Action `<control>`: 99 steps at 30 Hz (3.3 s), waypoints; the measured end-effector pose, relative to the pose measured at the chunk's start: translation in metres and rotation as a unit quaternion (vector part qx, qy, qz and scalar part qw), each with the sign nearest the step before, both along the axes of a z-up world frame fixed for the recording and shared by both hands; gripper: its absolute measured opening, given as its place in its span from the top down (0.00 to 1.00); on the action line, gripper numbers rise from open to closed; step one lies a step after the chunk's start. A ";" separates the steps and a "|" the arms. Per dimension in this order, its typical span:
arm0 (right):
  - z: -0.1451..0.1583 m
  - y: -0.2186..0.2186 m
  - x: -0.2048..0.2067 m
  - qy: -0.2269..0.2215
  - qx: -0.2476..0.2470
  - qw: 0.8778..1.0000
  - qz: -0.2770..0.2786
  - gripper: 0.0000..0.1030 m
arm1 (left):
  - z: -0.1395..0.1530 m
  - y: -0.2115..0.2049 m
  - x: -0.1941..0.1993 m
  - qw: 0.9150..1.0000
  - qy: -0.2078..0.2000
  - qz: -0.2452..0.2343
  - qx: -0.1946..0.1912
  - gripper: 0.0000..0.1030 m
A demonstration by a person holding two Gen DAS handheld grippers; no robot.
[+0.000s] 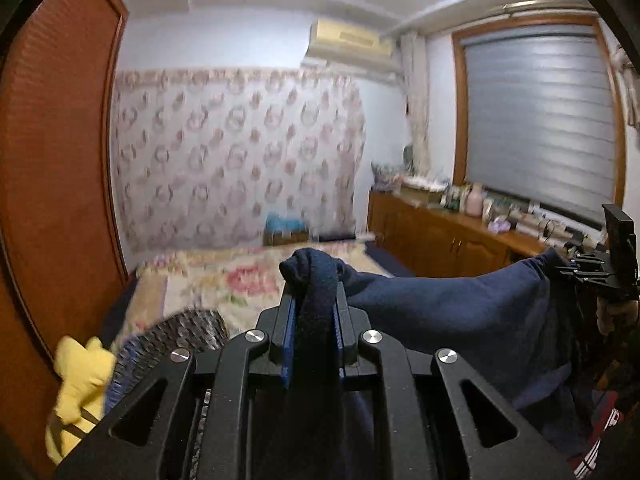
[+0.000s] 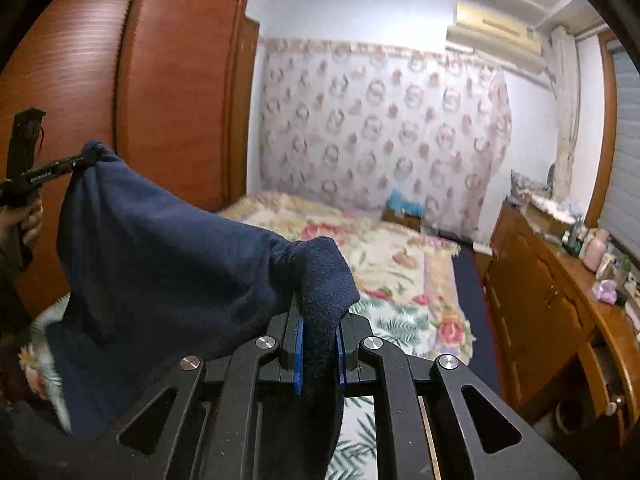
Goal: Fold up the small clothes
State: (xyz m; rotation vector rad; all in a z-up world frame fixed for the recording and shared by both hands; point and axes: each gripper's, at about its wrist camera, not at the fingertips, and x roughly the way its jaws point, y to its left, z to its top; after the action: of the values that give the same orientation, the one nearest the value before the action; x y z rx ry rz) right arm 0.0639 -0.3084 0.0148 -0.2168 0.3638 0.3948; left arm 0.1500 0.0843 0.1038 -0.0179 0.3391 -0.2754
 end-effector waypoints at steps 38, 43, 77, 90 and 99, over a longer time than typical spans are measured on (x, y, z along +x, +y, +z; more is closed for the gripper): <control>0.131 0.005 -0.099 0.034 -0.012 0.993 -0.112 0.46 | -0.077 -0.019 -0.023 0.993 0.115 -0.018 0.015 0.25; 0.088 0.005 -0.080 0.074 0.013 0.992 -0.105 0.46 | -0.104 -0.019 -0.031 0.990 0.138 -0.007 0.023 0.25; 0.015 0.000 0.028 0.194 0.025 0.976 -0.099 0.46 | -0.154 -0.031 0.010 0.974 0.202 0.046 0.087 0.50; -0.020 0.021 0.041 0.191 0.013 0.976 -0.101 0.46 | -0.168 -0.030 0.041 0.955 0.245 0.050 0.161 0.63; -0.022 0.021 0.041 0.191 0.011 0.976 -0.100 0.45 | -0.181 -0.032 0.052 0.946 0.265 0.046 0.179 0.81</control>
State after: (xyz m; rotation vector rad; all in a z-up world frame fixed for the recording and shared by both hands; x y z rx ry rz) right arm 0.1048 -0.2876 -0.0067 -0.0803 0.7526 0.2385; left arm 0.2015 0.0526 -0.0775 0.2552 0.9183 -0.1068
